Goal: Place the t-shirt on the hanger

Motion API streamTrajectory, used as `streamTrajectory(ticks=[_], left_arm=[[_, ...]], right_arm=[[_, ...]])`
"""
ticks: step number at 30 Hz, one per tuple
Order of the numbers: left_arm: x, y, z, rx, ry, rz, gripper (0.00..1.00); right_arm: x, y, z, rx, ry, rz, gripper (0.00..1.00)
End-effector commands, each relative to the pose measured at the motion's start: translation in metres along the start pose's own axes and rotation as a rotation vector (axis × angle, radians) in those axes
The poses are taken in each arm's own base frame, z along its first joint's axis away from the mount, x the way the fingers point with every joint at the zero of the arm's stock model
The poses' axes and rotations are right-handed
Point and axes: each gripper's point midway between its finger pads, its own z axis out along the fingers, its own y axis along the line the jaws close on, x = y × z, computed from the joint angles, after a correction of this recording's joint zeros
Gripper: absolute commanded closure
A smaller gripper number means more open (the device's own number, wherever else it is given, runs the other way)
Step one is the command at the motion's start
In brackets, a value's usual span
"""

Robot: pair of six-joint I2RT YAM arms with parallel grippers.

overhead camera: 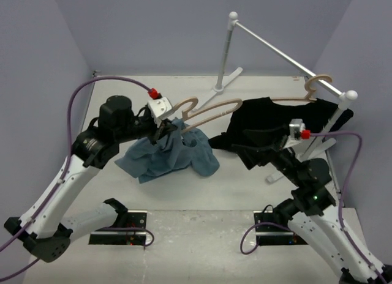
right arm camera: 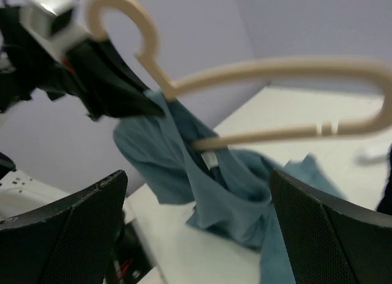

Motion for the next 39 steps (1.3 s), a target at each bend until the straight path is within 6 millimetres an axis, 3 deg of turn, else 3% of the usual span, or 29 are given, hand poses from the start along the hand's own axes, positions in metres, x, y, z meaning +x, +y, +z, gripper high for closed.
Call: streamTrajectory(ticks=[1,4,5,10,14,19,23,33,36,39], left_arm=[[-0.048,0.008,-0.022,-0.093,-0.202,-0.059,1.0],[-0.047,0.006,-0.031,-0.106,-0.189,-0.067,1.0],[-0.049,0.004,-0.035,-0.103,-0.2,-0.064,1.0],[-0.047,-0.008,-0.035,-0.047,-0.203,-0.083,1.0],[-0.041,-0.005,-0.032,-0.06,-0.17,-0.088,1.0],[-0.04,-0.003,-0.031,-0.066,-0.181,-0.094,1.0],[-0.034,-0.002,-0.027,-0.072,-0.171,-0.097,1.0],[-0.035,0.003,-0.027,-0.097,-0.18,-0.09,1.0],[-0.035,0.001,-0.027,-0.089,-0.18,-0.086,1.0],[-0.031,0.002,-0.024,-0.088,-0.167,-0.091,1.0]], right_arm=[[0.053,0.009,0.03,-0.116,0.15,0.28,0.01],[0.078,0.009,0.065,-0.049,0.195,0.314,0.01],[0.098,0.003,0.079,-0.009,0.248,0.342,0.01],[0.103,-0.001,0.124,-0.01,0.219,0.443,0.12],[0.132,-0.016,0.141,0.056,0.272,0.445,0.2],[0.18,-0.045,0.138,0.16,0.357,0.424,0.31],[0.201,-0.058,0.125,0.231,0.401,0.388,0.33],[0.208,-0.085,0.1,0.392,0.45,0.273,0.36],[0.202,-0.075,0.099,0.329,0.427,0.265,0.36],[0.18,-0.051,0.104,0.223,0.404,0.274,0.36]])
